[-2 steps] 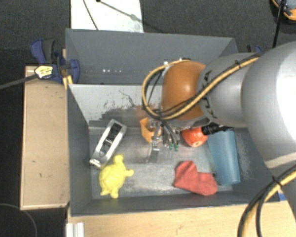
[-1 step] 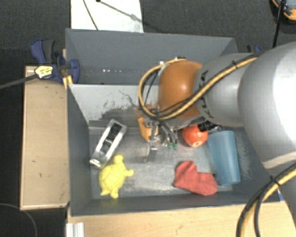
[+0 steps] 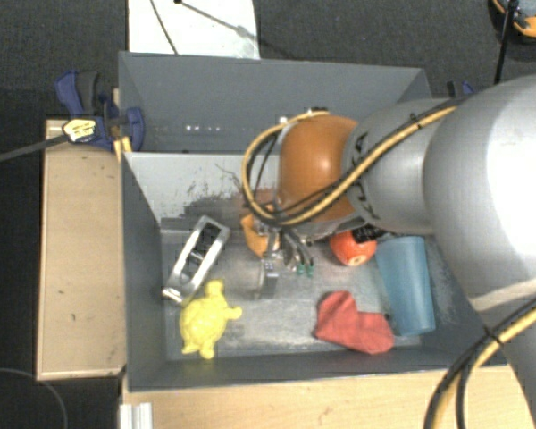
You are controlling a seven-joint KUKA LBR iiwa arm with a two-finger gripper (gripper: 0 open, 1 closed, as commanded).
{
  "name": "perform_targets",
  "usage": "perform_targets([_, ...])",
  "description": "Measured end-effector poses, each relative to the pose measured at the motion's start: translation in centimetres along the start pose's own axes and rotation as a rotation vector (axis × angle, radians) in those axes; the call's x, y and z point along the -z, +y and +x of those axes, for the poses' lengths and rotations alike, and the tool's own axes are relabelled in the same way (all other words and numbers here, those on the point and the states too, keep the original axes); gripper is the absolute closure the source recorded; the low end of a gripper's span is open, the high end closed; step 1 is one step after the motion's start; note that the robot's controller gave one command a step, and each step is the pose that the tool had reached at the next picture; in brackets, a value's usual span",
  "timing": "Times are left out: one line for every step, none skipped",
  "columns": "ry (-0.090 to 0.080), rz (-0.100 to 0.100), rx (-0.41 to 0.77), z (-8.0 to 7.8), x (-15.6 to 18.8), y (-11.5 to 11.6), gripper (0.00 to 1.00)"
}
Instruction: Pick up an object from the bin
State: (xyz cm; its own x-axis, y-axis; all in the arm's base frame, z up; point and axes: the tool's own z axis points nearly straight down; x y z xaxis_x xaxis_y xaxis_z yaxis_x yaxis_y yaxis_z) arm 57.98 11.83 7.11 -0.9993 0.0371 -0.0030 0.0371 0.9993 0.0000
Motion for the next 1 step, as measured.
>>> perform_targets([-0.001, -0.001, 0.099, -0.78, -0.02, 2.40, 0.00])
